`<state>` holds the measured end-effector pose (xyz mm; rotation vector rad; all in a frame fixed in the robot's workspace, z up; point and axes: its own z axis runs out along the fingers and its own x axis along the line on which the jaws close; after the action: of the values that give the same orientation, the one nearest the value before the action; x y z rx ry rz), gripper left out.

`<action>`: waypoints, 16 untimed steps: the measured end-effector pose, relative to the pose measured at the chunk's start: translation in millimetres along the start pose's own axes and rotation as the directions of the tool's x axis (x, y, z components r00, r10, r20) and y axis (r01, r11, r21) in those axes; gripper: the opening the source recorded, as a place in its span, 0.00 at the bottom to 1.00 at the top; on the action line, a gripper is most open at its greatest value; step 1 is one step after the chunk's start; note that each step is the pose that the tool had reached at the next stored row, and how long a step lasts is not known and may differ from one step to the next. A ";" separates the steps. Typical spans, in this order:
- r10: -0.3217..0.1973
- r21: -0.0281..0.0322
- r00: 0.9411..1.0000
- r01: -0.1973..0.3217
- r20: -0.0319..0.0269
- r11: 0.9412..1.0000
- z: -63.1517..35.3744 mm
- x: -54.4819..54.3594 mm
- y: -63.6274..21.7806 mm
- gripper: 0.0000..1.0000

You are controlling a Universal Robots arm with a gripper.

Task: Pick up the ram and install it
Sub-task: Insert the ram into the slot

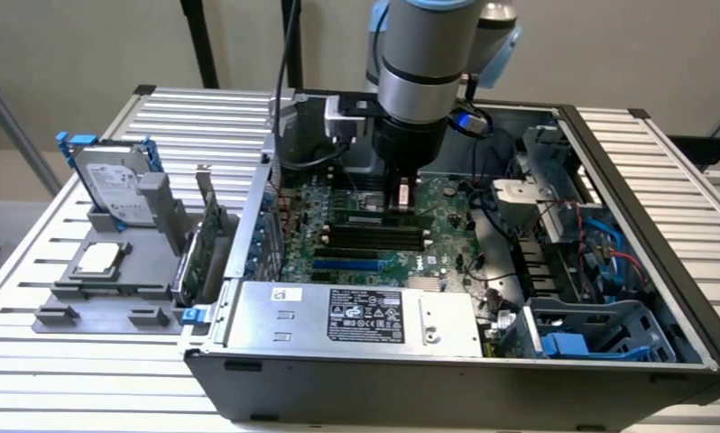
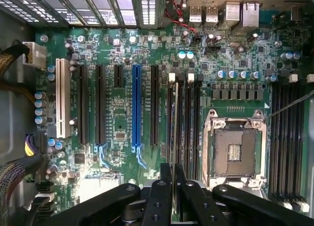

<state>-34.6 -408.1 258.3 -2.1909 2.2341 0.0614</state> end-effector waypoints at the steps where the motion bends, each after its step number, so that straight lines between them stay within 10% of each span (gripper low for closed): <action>1: -0.002 0.000 1.000 0.002 0.000 1.000 1.8 0.0 0.4 0.14; 11: -0.017 0.003 1.000 0.017 0.000 1.000 20.0 0.7 4.2 0.14; 16: -0.017 0.014 1.000 0.017 0.000 1.000 28.5 0.6 4.4 0.14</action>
<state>-39.6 -407.6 229.9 -2.2030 2.2085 0.0454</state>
